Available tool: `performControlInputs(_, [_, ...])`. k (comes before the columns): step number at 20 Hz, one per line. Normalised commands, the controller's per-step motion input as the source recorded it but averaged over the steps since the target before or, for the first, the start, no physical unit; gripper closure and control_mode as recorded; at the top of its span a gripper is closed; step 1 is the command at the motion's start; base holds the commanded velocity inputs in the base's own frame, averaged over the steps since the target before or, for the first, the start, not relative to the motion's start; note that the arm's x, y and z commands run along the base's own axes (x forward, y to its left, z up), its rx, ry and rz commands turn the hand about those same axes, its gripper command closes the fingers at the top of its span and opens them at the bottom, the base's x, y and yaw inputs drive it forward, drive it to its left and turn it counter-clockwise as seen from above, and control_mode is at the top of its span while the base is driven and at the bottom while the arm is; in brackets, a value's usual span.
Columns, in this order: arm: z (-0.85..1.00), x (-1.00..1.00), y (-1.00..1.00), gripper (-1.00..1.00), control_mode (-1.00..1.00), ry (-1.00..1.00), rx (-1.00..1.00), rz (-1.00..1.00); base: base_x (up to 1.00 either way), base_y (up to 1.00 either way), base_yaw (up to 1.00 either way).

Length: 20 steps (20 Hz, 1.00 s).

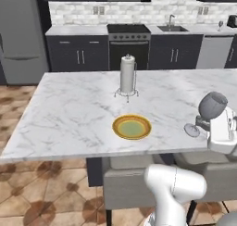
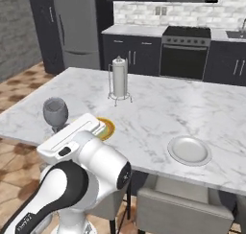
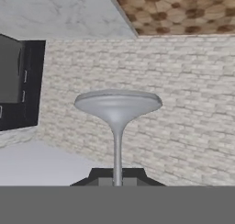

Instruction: Retrieve the wine glasses from the counter and place one next to each plate.

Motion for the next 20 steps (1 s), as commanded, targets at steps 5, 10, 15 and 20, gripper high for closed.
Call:
performControlInputs(5, [0.0, 0.0, 0.0, 1.0, 1.0, 0.0, 0.0, 0.0, 0.77, -0.46, 0.39])
performControlInputs(10, [0.0, 0.0, 0.0, 1.0, 1.0, 0.0, 0.0, 0.0, 0.73, -0.27, 0.24])
performControlInputs(15, [-0.04, 0.11, -0.02, 1.0, -1.0, 0.0, 0.0, -0.01, 0.41, -0.12, 0.06])
performControlInputs(20, [-0.24, 0.58, -0.31, 1.0, -1.0, -0.03, 0.0, -0.11, 0.0, 0.0, 0.0])
